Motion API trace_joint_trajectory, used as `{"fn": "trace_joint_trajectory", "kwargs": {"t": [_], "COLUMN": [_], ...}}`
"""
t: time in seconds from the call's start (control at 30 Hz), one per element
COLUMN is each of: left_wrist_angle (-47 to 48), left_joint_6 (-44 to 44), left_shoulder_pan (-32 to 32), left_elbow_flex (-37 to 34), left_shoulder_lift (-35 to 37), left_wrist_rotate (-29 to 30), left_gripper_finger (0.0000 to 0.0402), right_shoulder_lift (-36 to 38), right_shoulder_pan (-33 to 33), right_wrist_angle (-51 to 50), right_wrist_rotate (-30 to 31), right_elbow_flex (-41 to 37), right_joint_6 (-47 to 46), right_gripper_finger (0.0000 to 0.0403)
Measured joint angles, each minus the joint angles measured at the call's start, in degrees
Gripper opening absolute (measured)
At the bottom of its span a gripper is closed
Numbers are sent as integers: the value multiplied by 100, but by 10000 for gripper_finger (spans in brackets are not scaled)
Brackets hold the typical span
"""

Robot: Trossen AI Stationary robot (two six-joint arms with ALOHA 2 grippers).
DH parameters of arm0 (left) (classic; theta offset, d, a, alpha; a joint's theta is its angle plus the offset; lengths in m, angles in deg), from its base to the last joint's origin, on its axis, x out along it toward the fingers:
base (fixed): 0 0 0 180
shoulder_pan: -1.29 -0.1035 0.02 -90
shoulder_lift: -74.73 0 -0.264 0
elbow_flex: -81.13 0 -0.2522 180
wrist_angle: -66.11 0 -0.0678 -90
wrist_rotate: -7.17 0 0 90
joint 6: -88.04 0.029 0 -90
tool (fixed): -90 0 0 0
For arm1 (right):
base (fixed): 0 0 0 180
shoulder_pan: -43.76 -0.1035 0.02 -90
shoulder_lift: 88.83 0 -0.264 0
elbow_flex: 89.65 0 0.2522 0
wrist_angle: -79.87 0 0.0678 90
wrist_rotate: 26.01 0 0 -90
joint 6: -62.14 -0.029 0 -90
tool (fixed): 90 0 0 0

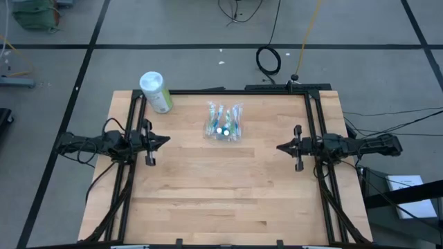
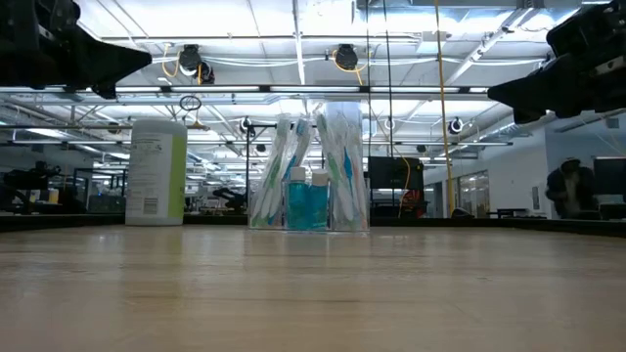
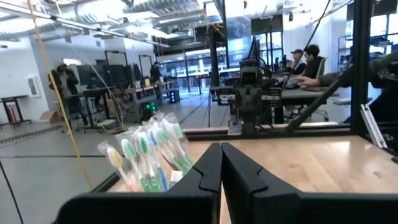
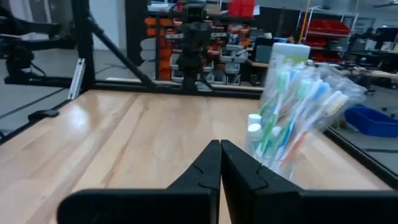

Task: Pick & Place toothbrushing station
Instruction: Return to Home Position

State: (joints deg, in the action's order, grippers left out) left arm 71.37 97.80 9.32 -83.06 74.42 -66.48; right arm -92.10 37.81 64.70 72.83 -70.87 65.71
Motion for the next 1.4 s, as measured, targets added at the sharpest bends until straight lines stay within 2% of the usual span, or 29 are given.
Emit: {"fn": "trace_joint_trajectory", "kwargs": {"t": [0.2, 0.43, 0.6, 0.77, 0.9, 1.4], "left_wrist_angle": [632, 990, 991, 963, 951, 923], "left_joint_6": [-305, -390, -241, -448, -415, -409], "left_shoulder_pan": [0, 0, 0, 0, 0, 0], "left_elbow_flex": [7, 17, 15, 15, 13, 9], "left_shoulder_lift": [0, -4, -4, -4, -4, -4], "left_wrist_rotate": [-53, -849, -842, -840, -840, -836], "left_gripper_finger": [20, 4, 26, 40, 42, 42], "right_shoulder_lift": [-42, -167, -234, -236, -232, -234], "right_shoulder_pan": [0, -2, -2, -2, -2, -2], "right_wrist_angle": [-139, -146, 121, 614, 962, 1006], "right_wrist_rotate": [-302, -301, -287, -275, -274, -291], "right_elbow_flex": [-2, -9, -22, -39, -39, -37], "right_joint_6": [28, 53, 56, 56, 56, 54], "right_gripper_finger": [2, 2, 2, 2, 2, 2]}}
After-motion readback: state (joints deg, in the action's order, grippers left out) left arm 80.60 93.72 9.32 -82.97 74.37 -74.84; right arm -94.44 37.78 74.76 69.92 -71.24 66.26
